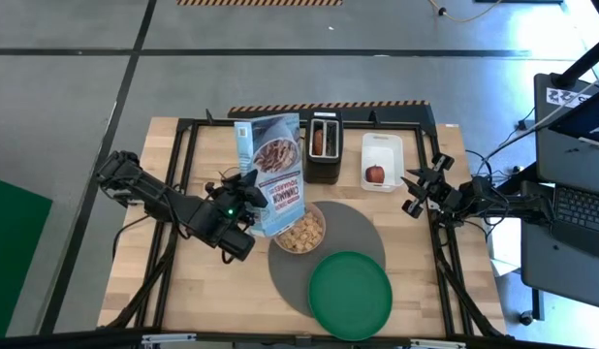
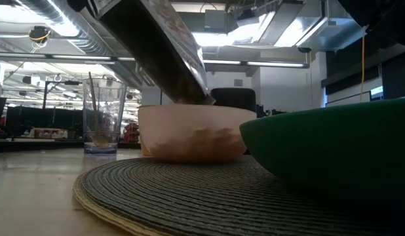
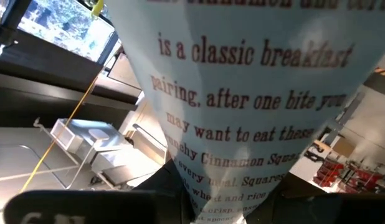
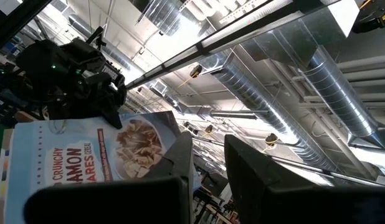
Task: Arrange a breakfast setting
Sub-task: Pour the cereal from the cereal box into the pink bowl
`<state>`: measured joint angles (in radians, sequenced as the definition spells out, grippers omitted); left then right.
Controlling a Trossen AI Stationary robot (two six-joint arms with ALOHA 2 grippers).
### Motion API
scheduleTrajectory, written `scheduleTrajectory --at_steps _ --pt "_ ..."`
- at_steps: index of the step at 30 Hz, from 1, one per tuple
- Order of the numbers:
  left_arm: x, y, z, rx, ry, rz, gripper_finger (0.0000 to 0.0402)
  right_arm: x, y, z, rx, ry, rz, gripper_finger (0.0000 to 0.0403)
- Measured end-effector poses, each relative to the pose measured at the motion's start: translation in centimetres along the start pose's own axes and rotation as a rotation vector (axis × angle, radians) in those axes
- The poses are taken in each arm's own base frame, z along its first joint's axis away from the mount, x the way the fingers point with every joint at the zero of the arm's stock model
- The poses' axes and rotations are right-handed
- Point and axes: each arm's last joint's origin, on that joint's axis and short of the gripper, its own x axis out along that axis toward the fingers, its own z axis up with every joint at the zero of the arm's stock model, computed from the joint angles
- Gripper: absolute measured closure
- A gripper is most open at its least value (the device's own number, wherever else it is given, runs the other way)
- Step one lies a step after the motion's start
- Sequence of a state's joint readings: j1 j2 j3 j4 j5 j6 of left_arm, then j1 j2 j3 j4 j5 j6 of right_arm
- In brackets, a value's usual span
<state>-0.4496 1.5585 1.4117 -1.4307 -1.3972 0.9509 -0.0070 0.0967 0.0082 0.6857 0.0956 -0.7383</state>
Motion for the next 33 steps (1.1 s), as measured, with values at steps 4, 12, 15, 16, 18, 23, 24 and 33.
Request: scheduleTrajectory --at_steps 4,12,15,16,18,23,24,33 --pt "0.1 0.0 0.0 0.006 -0.006 -0.006 0.0312 0.0 0.0 0.0 0.000 0.000 0.000 0.0340" --pt "0.3 0.1 0.0 0.018 0.003 -0.010 0.0312 0.0 0.0 0.0 0.000 0.000 -0.001 0.0340" --pt "0.5 0.1 0.0 0.007 0.010 -0.015 0.0312 0.0 0.0 0.0 0.000 0.000 -0.001 0.0340" --pt "0.4 0.1 0.1 0.005 0.008 -0.011 0.0312 0.0 0.0 0.0 0.000 0.000 -0.002 0.0340" --pt "0.8 0.3 0.2 -0.049 0.002 -0.022 0.0312 0.0 0.0 0.0 0.000 0.001 -0.002 0.0340" --pt "1.0 0.4 0.5 -0.044 0.018 -0.021 0.0312 0.0 0.0 0.0 0.000 0.000 -0.003 0.0340" --pt "1.0 0.3 0.4 -0.051 0.018 -0.022 0.0312 0.0 0.0 0.0 0.000 0.000 -0.003 0.0340" --pt "0.3 0.2 0.4 0.002 0.018 0.003 0.0325 0.0 0.0 0.0 -0.003 0.000 -0.002 0.0340"
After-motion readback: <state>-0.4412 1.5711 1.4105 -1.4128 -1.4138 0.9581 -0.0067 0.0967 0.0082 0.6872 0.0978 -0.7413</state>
